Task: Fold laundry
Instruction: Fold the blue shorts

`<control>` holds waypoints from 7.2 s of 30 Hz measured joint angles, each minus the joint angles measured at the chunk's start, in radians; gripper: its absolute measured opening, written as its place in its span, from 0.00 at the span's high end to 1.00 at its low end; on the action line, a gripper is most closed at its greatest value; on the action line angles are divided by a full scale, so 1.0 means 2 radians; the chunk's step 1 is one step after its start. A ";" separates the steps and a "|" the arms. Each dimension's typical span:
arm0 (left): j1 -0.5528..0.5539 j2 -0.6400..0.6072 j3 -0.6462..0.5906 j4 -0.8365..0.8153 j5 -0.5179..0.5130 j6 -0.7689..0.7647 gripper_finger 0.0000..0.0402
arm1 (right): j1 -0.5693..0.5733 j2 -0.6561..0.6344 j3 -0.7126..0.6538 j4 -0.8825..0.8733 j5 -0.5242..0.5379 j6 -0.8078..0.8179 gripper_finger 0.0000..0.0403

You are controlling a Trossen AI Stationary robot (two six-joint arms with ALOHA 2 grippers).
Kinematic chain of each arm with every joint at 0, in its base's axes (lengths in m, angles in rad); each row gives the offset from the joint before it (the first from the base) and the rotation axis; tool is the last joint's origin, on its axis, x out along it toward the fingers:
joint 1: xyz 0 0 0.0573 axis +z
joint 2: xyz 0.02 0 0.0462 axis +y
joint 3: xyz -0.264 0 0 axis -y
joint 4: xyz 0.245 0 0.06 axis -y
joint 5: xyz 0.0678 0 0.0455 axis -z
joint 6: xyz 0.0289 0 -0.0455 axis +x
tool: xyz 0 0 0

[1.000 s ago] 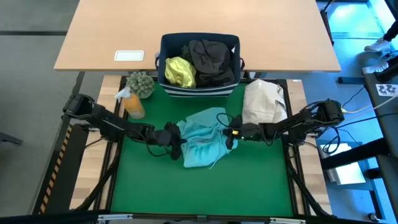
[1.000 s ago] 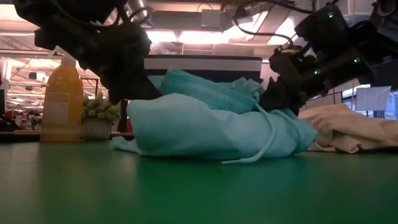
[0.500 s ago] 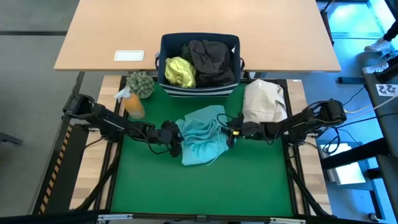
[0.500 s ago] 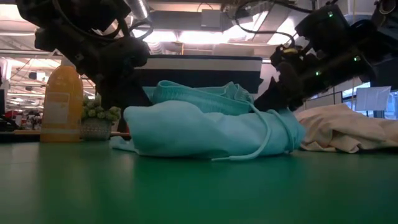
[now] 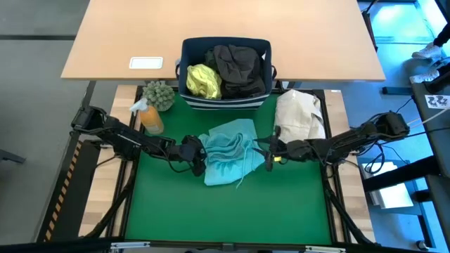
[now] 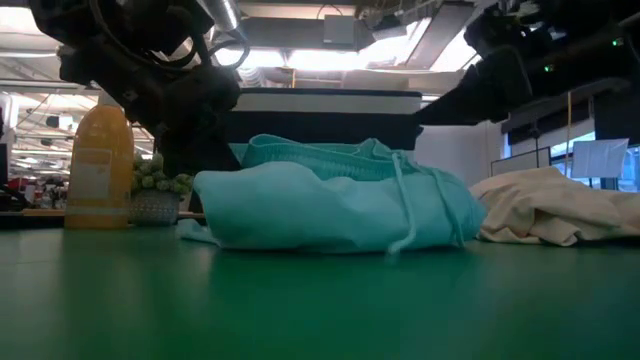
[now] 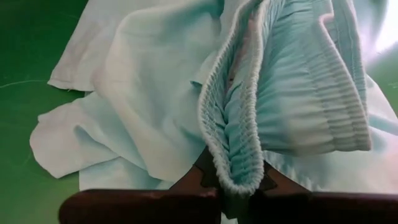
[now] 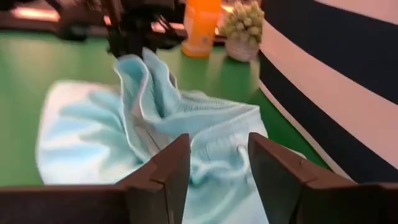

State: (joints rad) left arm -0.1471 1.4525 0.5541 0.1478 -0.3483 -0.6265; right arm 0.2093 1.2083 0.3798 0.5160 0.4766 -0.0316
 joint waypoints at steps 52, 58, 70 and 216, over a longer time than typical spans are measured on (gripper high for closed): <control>0.020 -0.110 0.001 -0.074 -0.090 0.066 0.68 | 0.033 0.255 0.154 -0.126 -0.120 0.036 0.98; -0.032 -0.119 0.001 0.004 -0.067 0.120 0.68 | 0.033 0.255 0.154 -0.115 -0.158 0.042 0.98; -0.125 -0.060 0.000 0.053 -0.082 0.119 0.70 | 0.032 0.245 0.225 -0.121 -0.141 -0.026 0.98; -0.099 -0.016 0.166 -0.098 0.101 0.302 0.94 | -0.051 0.184 0.275 -0.343 -0.200 -0.026 0.85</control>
State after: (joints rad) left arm -0.3448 1.4211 0.8864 -0.0476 -0.1462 -0.0220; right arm 0.1065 1.5757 0.9302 -0.1693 0.0763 -0.0834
